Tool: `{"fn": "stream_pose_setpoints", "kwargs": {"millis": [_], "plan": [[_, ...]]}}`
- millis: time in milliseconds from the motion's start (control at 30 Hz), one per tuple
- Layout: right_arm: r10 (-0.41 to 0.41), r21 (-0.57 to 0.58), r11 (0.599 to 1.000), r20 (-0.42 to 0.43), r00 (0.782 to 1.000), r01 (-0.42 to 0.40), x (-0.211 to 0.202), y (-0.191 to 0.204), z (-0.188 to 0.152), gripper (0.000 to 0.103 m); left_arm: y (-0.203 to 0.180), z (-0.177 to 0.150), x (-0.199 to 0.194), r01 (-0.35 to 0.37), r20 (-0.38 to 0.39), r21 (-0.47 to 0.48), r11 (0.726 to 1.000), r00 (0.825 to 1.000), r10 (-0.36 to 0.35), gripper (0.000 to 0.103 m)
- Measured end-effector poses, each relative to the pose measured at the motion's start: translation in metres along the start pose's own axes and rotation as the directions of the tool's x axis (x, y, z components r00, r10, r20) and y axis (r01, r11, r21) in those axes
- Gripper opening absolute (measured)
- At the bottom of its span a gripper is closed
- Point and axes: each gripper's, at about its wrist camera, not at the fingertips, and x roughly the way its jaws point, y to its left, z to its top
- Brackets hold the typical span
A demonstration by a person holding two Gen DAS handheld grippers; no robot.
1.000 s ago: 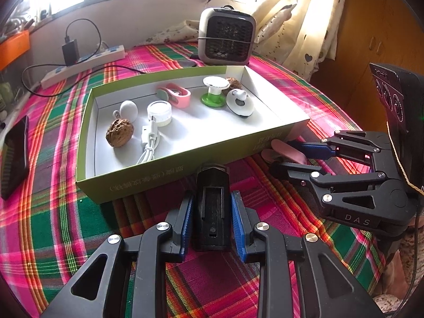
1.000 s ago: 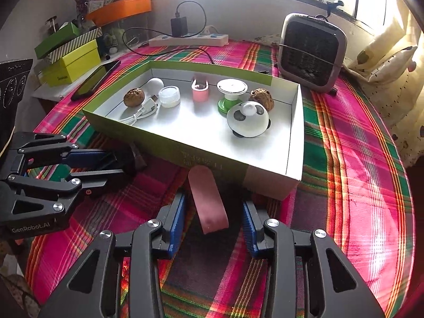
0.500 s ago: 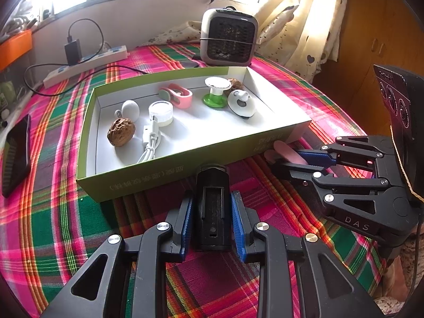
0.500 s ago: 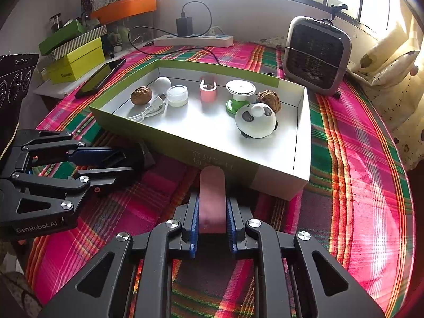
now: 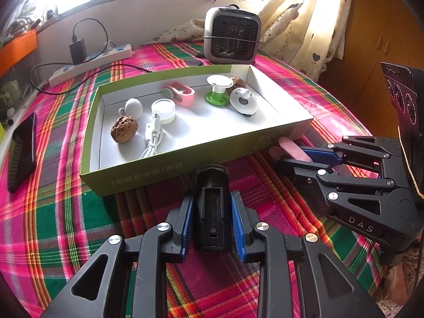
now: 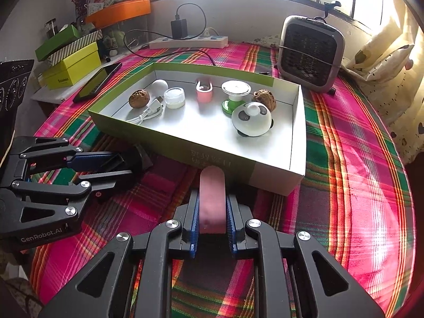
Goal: Organize objects
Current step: 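Lift the black device and pink eraser up and over into the box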
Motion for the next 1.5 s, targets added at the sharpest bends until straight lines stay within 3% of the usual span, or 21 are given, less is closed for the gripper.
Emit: {"fn": "stream_pose_setpoints", "kwargs": {"millis": [700, 1500], "plan": [[0.025, 0.04, 0.999, 0.075, 0.997, -0.028, -0.025, 0.005, 0.012, 0.018, -0.002, 0.011, -0.032, -0.03, 0.074, -0.006, 1.0, 0.997, 0.031, 0.024], [0.035, 0.053, 0.998, 0.095, 0.995, -0.04, -0.011, -0.008, 0.056, 0.018, 0.024, 0.053, -0.019, -0.027, 0.092, -0.053, 0.998, 0.995, 0.032, 0.024]]}}
